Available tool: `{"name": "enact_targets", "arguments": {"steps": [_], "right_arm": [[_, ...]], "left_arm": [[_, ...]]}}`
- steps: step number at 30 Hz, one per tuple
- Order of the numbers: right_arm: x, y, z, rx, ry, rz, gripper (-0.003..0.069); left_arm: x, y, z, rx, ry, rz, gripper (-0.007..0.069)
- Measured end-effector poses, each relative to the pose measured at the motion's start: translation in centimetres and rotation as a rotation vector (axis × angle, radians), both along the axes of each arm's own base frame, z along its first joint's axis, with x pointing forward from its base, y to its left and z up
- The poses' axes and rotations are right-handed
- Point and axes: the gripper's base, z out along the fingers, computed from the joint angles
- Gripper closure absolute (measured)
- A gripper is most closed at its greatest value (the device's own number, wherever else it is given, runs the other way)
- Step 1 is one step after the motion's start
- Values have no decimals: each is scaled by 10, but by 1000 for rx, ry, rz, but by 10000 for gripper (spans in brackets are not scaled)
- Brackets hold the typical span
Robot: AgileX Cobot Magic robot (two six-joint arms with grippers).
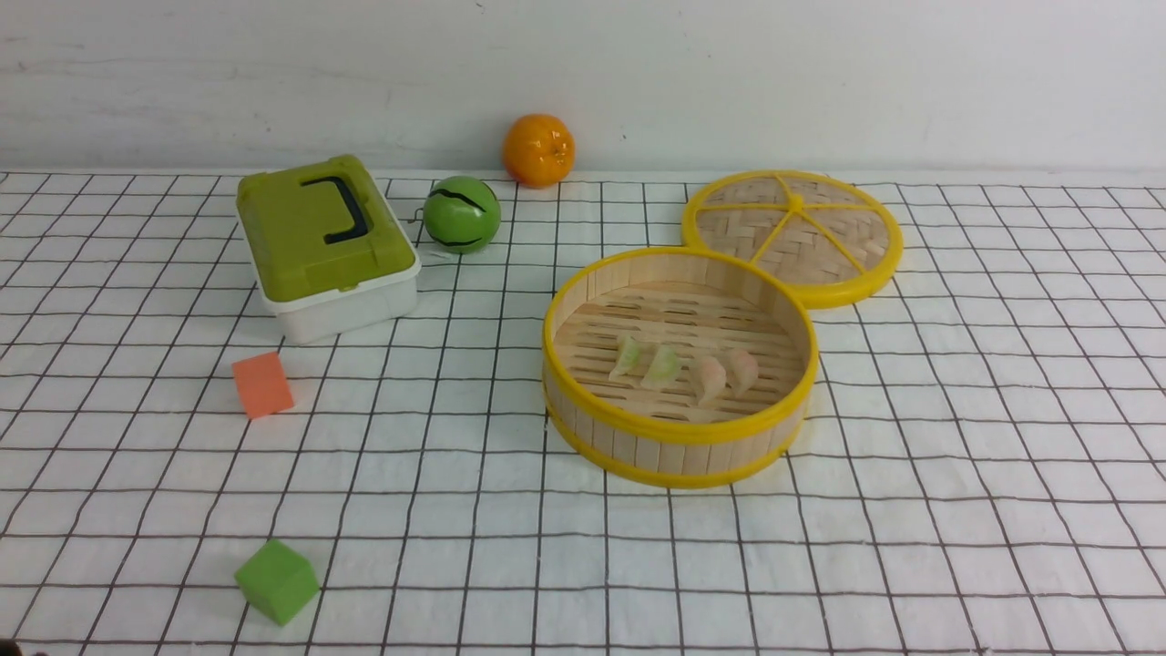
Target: Put the dumplings into the steamer on the table with the white tablecloth.
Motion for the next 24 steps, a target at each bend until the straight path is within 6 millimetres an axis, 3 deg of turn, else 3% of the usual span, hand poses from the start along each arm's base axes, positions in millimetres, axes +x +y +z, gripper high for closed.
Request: {"name": "enact_targets", "arguments": {"steps": [5, 9, 13, 24], "right_arm": [[0, 0, 0, 0, 0, -1, 580], [0, 0, 0, 0, 0, -1, 575], [0, 0, 0, 0, 0, -1, 568], [0, 0, 0, -1, 0, -1, 555]], "left_arm": [[4, 3, -15, -93, 0, 152, 636], [7, 7, -36, -185, 57, 272, 637], [5, 7, -44, -204, 131, 290, 637], [5, 6, -47, -160, 158, 277, 637]]}}
